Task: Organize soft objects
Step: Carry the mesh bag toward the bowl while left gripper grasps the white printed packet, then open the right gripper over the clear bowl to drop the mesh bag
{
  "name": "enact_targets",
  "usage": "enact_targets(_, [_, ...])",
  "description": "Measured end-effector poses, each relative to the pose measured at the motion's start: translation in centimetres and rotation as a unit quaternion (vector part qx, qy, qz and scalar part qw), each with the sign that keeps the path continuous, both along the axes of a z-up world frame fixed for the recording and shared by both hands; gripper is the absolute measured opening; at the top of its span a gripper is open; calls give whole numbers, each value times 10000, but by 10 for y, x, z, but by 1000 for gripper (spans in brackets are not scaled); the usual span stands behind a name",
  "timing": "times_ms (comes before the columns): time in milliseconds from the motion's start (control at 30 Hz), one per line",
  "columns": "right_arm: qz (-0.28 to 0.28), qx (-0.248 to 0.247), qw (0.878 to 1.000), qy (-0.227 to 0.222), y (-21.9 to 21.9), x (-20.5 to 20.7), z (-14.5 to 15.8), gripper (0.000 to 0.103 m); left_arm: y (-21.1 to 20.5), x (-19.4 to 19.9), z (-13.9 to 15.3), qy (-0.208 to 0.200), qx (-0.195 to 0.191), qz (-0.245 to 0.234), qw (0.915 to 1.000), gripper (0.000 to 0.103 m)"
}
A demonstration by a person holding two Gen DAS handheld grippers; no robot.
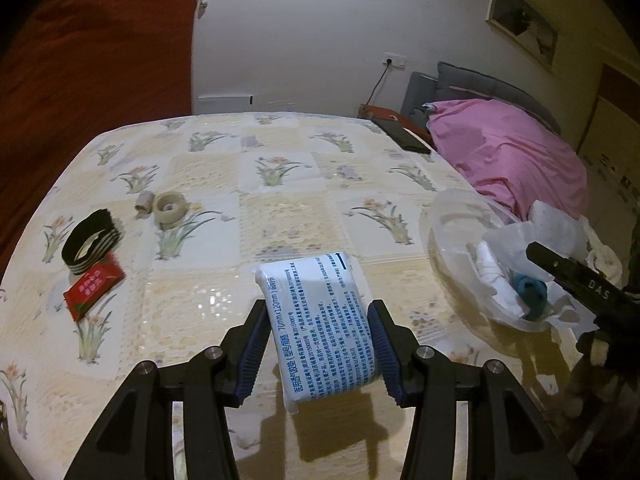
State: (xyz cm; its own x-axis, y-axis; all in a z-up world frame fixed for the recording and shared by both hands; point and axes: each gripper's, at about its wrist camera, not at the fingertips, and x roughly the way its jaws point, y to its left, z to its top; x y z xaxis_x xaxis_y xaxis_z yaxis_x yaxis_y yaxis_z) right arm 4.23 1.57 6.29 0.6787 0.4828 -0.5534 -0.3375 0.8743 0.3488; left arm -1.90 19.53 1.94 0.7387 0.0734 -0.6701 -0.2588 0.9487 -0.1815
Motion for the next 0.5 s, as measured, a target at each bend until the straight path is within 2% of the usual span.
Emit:
enact_targets(300, [-142, 34, 9999, -77, -11, -2, 5, 49, -11, 4, 3, -19, 19, -112, 9999, 53])
enact_targets(500, [-257, -20, 9996, -81, -17, -3, 5, 53, -16, 6, 5, -30, 22, -192, 9998, 53])
